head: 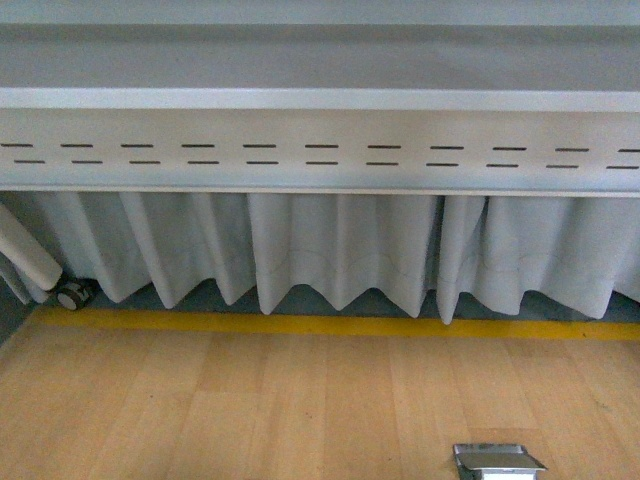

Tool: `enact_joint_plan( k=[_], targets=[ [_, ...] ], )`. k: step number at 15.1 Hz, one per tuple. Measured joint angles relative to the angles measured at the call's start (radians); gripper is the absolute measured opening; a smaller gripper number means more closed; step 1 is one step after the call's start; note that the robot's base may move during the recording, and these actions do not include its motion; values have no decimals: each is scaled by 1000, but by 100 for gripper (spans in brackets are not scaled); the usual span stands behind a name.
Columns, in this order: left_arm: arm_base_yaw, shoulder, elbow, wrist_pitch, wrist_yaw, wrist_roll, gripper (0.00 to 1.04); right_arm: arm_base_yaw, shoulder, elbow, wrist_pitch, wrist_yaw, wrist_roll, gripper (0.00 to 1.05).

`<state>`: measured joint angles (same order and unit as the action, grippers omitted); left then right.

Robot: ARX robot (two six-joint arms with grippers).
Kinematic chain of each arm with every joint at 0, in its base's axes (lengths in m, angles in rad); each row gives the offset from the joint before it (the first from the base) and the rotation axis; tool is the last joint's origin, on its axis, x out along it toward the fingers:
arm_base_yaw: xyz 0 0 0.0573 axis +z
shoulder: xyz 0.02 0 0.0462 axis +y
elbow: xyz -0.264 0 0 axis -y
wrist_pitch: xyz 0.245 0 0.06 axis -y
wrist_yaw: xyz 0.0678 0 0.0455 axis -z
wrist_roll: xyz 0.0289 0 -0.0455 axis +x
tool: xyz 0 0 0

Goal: Open oven

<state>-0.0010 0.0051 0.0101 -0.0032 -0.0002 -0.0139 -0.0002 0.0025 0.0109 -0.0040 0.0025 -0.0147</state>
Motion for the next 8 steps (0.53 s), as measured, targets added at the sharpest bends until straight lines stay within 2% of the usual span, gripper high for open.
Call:
enact_joint_plan(
  k=[8],
  targets=[
    [0, 0, 0, 0, 0, 0, 98, 0, 0, 0, 0, 0, 0, 98]
  ],
)
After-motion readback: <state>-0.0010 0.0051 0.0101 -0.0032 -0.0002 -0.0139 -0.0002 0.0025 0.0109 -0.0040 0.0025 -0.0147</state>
